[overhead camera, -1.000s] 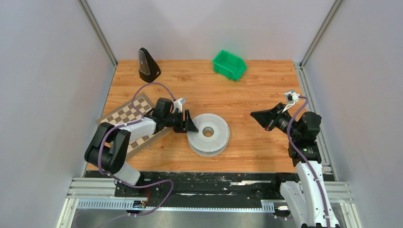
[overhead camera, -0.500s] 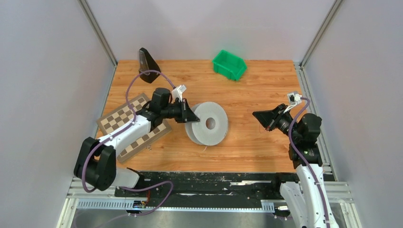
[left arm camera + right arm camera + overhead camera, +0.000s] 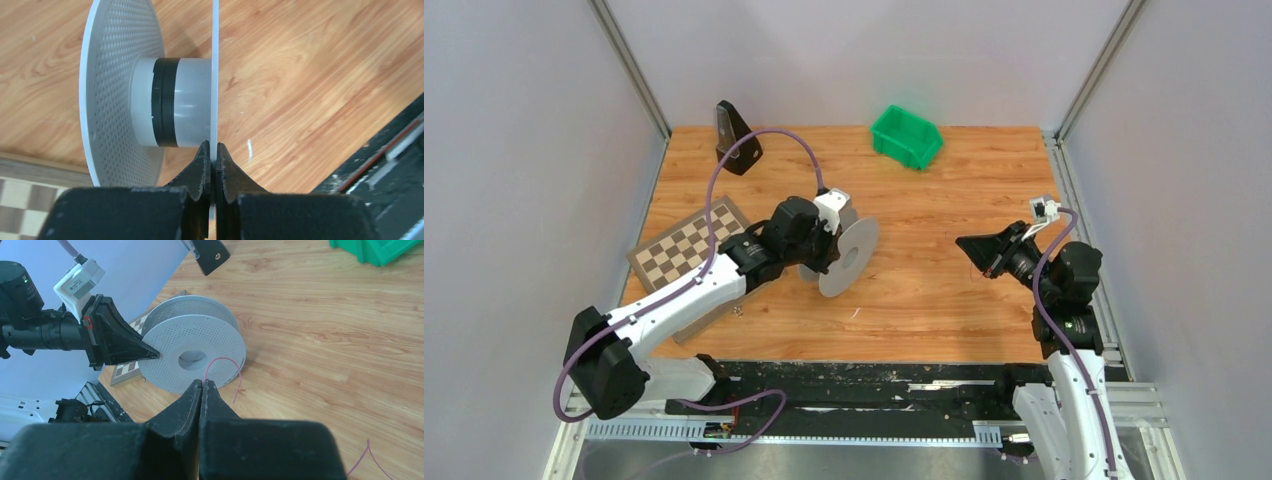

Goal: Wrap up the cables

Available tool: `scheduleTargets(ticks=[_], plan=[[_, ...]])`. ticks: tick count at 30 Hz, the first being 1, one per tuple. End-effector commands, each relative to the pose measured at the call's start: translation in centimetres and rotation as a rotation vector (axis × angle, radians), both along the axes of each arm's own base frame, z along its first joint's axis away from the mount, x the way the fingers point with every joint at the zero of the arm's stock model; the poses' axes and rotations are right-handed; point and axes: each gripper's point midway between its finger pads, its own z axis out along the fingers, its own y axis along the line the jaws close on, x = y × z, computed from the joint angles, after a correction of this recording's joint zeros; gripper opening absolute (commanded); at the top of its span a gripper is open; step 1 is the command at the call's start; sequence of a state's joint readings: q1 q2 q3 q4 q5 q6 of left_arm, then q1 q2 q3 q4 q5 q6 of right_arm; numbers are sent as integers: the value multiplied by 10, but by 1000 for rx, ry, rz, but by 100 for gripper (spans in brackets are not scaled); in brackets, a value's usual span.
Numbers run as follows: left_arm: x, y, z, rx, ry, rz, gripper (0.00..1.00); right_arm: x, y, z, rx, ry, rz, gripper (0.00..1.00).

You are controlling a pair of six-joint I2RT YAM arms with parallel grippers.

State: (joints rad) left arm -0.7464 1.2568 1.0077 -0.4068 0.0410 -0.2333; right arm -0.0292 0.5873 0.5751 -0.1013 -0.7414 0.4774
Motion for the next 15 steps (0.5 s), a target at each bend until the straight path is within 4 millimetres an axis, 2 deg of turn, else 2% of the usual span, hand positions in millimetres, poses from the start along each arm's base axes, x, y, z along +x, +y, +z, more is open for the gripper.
scheduleTargets(ticks=[1,6,8,11,15], plan=[[14,9,14,153,-162,-34,2,1,1,3,5,-4,-1,0],[6,-3,14,130,-162,-100,9,5,0,8,8,-6,-9,0],[4,-6,18,116,-162,-111,15,7,0,10,8,-4,-7,0],[-1,-11,26,78,-163,-136,29,7,2,12,17,6,6,0],[-8,-20,36,18,-159,-179,39,5,2,12,16,-2,9,0]])
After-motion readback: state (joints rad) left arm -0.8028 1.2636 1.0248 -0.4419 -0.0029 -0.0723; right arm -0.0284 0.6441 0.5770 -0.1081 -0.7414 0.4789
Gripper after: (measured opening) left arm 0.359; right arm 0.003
